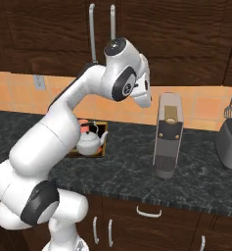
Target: Pick the kettle from the counter and place it on the tray. Then pick the mug from the cabinet and place it on the tray. Then close the cabinet doors.
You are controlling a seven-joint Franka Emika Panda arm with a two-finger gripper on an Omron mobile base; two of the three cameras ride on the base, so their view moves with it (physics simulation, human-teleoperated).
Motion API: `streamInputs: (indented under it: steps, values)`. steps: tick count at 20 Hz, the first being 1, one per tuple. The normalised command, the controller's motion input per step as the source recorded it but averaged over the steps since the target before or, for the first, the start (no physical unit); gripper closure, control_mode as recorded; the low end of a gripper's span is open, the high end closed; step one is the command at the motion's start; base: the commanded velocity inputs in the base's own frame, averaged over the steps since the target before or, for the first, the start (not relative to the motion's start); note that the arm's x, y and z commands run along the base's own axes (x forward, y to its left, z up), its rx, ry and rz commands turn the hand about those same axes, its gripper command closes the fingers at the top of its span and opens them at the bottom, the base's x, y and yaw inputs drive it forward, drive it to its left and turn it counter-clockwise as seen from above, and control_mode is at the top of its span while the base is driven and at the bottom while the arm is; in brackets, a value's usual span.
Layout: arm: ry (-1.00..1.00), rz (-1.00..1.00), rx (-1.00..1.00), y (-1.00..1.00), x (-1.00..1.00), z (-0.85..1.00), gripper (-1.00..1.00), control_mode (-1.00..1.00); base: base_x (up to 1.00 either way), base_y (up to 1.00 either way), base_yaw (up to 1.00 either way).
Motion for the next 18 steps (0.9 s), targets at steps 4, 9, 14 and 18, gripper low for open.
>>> streamInputs:
  steps: [4, 9, 14, 18]
  values:
    - [0.15, -0.23, -0.22, 0.91, 0.70, 0.47, -1.00, -1.00, 0.00, 0.00, 0.00]
    - [0.10, -0.16, -0.08, 0.46, 0.75, 0.17, -1.00, -1.00, 0.00, 0.00, 0.00]
    - [0.01, -0.05, 0.00, 0.00, 0.84, 0.00, -1.00, -1.00, 0.00, 0.00, 0.00]
    - [0.00, -0.03, 0.00, 0.00, 0.72, 0.00, -1.00, -1.00, 0.00, 0.00, 0.00]
